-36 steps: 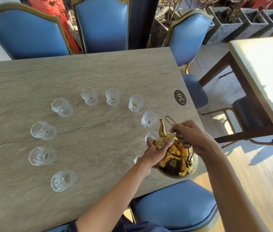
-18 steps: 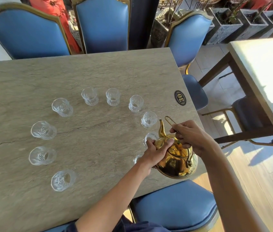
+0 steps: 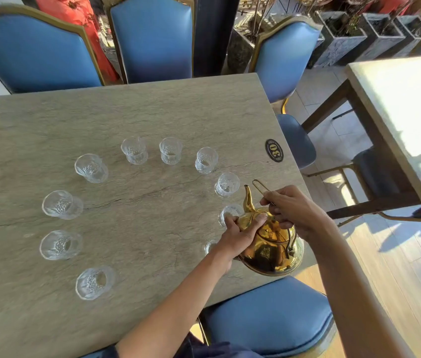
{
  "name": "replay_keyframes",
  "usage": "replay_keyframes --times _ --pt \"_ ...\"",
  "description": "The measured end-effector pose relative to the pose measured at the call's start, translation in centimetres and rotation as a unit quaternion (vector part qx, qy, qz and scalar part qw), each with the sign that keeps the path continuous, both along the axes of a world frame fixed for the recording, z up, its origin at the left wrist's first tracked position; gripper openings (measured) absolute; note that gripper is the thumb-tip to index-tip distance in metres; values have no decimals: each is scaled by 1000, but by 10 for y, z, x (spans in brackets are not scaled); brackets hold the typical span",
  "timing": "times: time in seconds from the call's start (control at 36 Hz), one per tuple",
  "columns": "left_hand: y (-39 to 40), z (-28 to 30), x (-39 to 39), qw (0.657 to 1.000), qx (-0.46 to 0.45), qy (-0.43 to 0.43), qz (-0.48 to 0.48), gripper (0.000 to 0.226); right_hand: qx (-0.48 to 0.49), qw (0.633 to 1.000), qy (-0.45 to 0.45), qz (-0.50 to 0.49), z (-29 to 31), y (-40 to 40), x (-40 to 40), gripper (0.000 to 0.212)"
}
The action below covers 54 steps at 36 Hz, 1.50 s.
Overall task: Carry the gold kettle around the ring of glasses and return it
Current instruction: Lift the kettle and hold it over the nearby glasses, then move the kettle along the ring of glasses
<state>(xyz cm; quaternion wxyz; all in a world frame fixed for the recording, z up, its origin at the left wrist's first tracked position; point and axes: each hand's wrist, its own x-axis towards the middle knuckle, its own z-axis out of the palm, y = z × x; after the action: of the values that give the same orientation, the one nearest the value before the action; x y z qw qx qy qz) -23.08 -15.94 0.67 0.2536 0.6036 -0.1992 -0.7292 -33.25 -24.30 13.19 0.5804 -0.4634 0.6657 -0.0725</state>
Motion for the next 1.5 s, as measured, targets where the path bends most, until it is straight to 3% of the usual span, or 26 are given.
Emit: replay_keyframes --times 0.17,0.58,0.72,0.94,1.5 --pt "-1 0 2 1000 8 -4 -12 81 5 1000 -4 -8 1 1 1 25" --pt "-5 -2 11 999 3 -16 -40 111 3 1000 -9 -24 1 2 4 24" --pt "-11 2 21 998 -26 -37 -47 96 -3 998 -39 -41 5 3 6 24" --pt "-30 12 52 993 -58 -80 -62 117 -23 996 -71 -53 16 -5 29 23" --pt "-60 2 109 996 -22 -82 -31 100 4 999 -37 -27 -1 -55 96 22"
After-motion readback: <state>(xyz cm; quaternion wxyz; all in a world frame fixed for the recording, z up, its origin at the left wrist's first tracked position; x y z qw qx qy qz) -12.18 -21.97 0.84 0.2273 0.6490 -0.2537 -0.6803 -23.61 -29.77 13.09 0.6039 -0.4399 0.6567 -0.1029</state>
